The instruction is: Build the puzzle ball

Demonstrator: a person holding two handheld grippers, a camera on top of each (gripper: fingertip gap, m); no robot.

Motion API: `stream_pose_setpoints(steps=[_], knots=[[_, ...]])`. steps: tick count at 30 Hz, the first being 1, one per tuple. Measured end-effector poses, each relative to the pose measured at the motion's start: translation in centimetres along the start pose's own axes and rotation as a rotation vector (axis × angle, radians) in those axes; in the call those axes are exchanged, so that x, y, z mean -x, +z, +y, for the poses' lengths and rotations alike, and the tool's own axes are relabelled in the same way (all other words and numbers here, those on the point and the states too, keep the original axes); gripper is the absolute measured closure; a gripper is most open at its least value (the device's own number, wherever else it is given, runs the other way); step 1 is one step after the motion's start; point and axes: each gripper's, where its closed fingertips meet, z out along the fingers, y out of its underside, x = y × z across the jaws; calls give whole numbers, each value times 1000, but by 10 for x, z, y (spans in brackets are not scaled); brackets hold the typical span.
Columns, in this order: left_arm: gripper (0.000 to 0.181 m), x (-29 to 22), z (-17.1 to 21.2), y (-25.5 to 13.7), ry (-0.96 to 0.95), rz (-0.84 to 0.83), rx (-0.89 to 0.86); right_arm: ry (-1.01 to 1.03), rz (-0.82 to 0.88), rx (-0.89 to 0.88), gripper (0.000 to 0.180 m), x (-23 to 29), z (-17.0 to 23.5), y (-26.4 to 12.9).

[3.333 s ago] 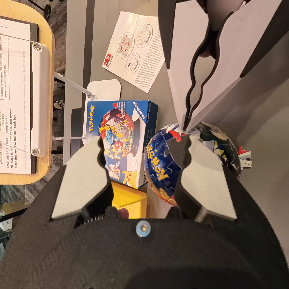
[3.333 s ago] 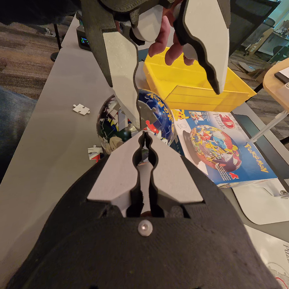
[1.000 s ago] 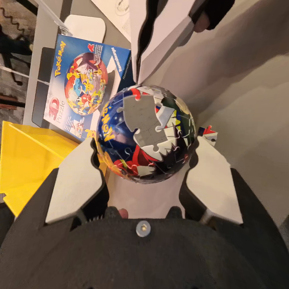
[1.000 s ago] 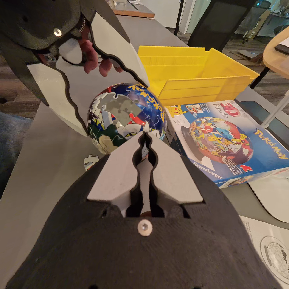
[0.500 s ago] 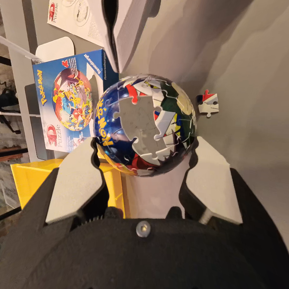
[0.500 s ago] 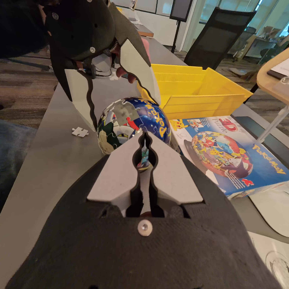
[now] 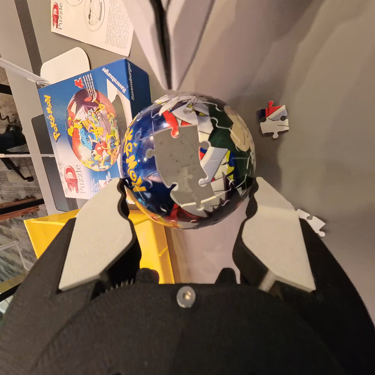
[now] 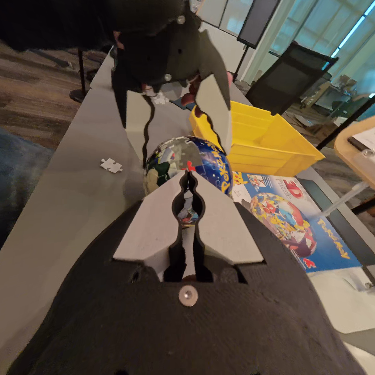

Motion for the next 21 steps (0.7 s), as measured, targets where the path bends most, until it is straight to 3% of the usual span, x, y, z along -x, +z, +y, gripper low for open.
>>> stream_pose_setpoints(steps=[3,12,21], knots=[[67,1,-1,1,4,0,1,-69,-4,78,180,8,13,12],[66,1,0,1,14,1,4,-122,43,29,180,4,-4,10],[66,3,1,3,22,0,10,-78,54,59,180,-8,6,9]])
